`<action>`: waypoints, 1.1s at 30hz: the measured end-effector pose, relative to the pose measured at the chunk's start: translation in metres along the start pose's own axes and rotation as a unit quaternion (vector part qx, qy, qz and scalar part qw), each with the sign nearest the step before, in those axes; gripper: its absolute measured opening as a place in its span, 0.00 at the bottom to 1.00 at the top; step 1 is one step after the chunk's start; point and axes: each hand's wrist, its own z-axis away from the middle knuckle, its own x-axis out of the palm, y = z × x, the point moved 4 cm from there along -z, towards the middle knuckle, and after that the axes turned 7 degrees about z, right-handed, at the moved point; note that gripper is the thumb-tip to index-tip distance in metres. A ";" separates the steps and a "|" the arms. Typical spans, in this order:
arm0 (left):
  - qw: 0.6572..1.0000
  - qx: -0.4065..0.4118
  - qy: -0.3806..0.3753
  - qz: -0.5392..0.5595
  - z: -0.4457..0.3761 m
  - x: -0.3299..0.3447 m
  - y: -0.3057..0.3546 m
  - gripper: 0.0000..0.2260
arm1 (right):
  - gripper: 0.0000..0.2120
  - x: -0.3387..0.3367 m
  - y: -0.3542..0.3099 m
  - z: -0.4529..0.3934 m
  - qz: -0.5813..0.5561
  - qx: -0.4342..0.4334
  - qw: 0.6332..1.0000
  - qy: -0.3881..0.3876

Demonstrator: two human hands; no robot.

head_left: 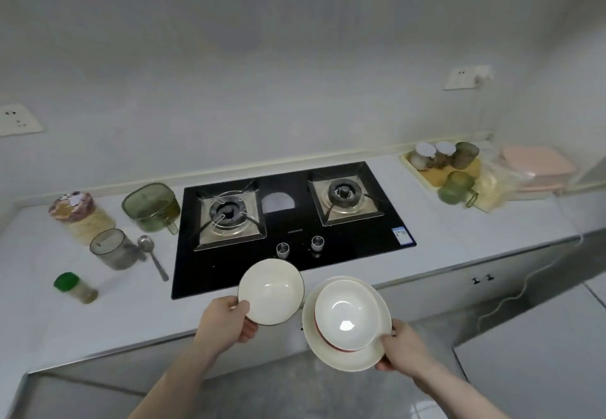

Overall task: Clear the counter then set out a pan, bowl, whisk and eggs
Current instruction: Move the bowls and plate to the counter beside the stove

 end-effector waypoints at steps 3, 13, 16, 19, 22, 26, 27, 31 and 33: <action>1.000 0.011 -0.022 -0.001 0.000 0.053 0.019 0.11 | 0.10 -0.051 0.021 -0.008 -0.002 0.009 1.000 0.024; 0.997 0.020 -0.077 -0.022 -0.029 0.178 0.089 0.10 | 0.13 -0.167 0.074 -0.053 -0.058 0.070 0.990 0.106; 0.993 0.034 -0.103 -0.046 -0.056 0.216 0.116 0.10 | 0.12 -0.196 0.085 -0.086 -0.058 0.084 0.987 0.127; 0.991 0.034 -0.118 -0.054 -0.086 0.250 0.143 0.11 | 0.13 -0.224 0.092 -0.116 -0.052 0.096 0.984 0.138; 0.988 0.035 -0.136 -0.057 -0.110 0.285 0.169 0.10 | 0.11 -0.252 0.090 -0.136 -0.054 0.108 0.981 0.153; 0.984 0.029 -0.159 -0.069 -0.148 0.331 0.197 0.10 | 0.10 -0.282 0.087 -0.161 -0.083 0.122 0.973 0.176; 0.985 0.024 -0.160 -0.068 -0.157 0.342 0.204 0.10 | 0.10 -0.290 0.087 -0.168 -0.088 0.129 0.971 0.181; 0.987 0.009 -0.148 -0.061 -0.185 0.384 0.226 0.08 | 0.14 -0.323 0.114 -0.210 -0.108 0.145 0.965 0.191; 0.990 0.002 -0.130 -0.051 -0.198 0.400 0.237 0.07 | 0.12 -0.338 0.117 -0.225 -0.124 0.150 0.961 0.198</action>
